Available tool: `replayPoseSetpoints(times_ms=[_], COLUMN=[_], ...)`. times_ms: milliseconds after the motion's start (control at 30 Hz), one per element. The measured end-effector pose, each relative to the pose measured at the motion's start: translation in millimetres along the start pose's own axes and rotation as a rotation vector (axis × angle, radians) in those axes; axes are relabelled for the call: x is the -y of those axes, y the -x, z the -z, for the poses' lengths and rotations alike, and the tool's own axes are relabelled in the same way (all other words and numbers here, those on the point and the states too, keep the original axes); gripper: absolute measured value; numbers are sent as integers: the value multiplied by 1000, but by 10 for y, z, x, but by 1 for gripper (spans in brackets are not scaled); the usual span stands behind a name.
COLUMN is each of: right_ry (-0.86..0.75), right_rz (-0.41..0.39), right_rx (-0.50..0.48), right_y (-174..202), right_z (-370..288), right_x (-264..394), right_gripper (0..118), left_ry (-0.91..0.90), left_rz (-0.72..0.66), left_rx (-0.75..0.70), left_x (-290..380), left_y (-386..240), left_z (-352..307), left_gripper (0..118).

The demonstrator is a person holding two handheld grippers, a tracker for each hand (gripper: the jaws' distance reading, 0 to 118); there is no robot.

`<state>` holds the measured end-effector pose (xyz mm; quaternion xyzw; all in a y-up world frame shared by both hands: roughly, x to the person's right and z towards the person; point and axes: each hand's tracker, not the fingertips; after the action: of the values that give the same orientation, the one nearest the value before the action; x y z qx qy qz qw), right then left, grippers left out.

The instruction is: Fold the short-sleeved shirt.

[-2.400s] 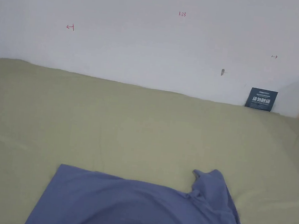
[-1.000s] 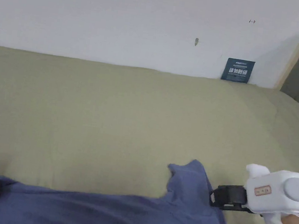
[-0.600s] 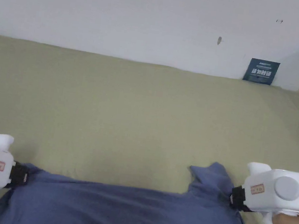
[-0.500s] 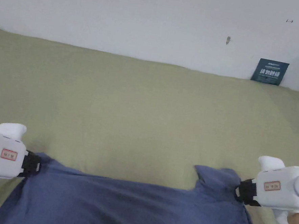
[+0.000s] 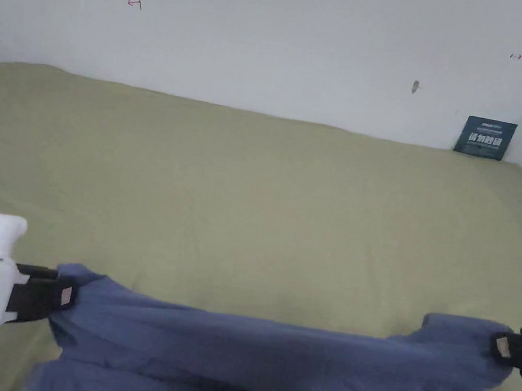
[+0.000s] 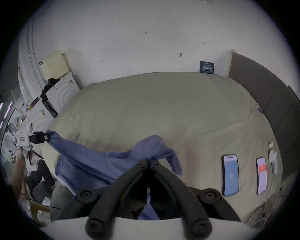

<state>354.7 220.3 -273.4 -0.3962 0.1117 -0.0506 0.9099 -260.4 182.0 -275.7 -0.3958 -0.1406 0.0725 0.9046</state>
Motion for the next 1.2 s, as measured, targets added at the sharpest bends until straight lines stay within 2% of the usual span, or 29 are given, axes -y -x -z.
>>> replayPoseSetpoints(times_ms=[100, 233, 300, 333, 400, 467, 500, 533, 567, 600, 633, 733, 767, 800, 833, 867, 900, 933, 1033, 1100, 1200], right_ry=[32, 168, 197, 193, 177, 162, 153, 148, 122, 86, 62, 24, 20, 22, 29, 21, 11, 16, 22, 25, 37], right_rz=[35, 91, 77, 72, 129, 137, 126, 110, 70, 38, 17, 14, 18, 19, 11, 11, -3, -14, -30, -27, -10], right_rx=[-4, 5, 45, 58, 61, 42, 53, 59, 44, 45, 47, 25, 0, -19, -18, -5, -5, -20, -28, -33, -30], right_y=[-41, -122, -127, -137, -224, -220, -187, -237, -197, -143, -84, 123, 177, 122, 158, 221, 269, 280, 370, 287, 279], right_z=[-115, 21, 135, 181, 245, 198, 140, 42, -71, -183, -271, -512, -567, -565, -566, -581, -597, -594, -589, -535, -503], right_x=[477, 1150, 1399, 1476, 1545, 1514, 1481, 1458, 1391, 1314, 1250, 997, 947, 923, 889, 873, 845, 823, 799, 836, 851], right_gripper=[1, 1, 1, 1, 4, 17, 17, 54, 81, 87, 80, 81, 78, 67, 33, 0, 0, 0, 0, 0, 0], left_ry=[16, 95, 130, 138, 150, 83, 78, 85, 71, 37, 18, -17, -17, -34, -43, -40, -30, -26, 12, 36, 68], left_rz=[-36, -125, -153, -156, -186, -298, -307, -288, -264, -217, -195, -165, -166, -160, -152, -145, -141, -151, -159, -167, -259], left_rx=[20, -4, -13, -35, -44, 33, 44, 20, -1, -12, -8, 8, 9, 8, 6, 2, -3, -30, -35, -39, 74], left_x=[418, 1023, 1243, 1327, 1408, 1277, 1206, 1136, 1106, 1016, 942, 658, 596, 557, 548, 546, 536, 550, 603, 688, 847], left_y=[74, 168, 228, 249, 305, 204, 175, 132, 262, 246, 231, 100, 96, 92, 160, 253, 275, 315, 412, 437, 650], left_z=[-106, 48, 205, 272, 353, 149, 67, -7, -69, -195, -302, -625, -681, -728, -731, -676, -635, -653, -649, -595, -458], left_gripper=[3, 3, 5, 12, 35, 42, 42, 69, 91, 101, 101, 99, 98, 93, 71, 41, 5, 0, 0, 0, 0])
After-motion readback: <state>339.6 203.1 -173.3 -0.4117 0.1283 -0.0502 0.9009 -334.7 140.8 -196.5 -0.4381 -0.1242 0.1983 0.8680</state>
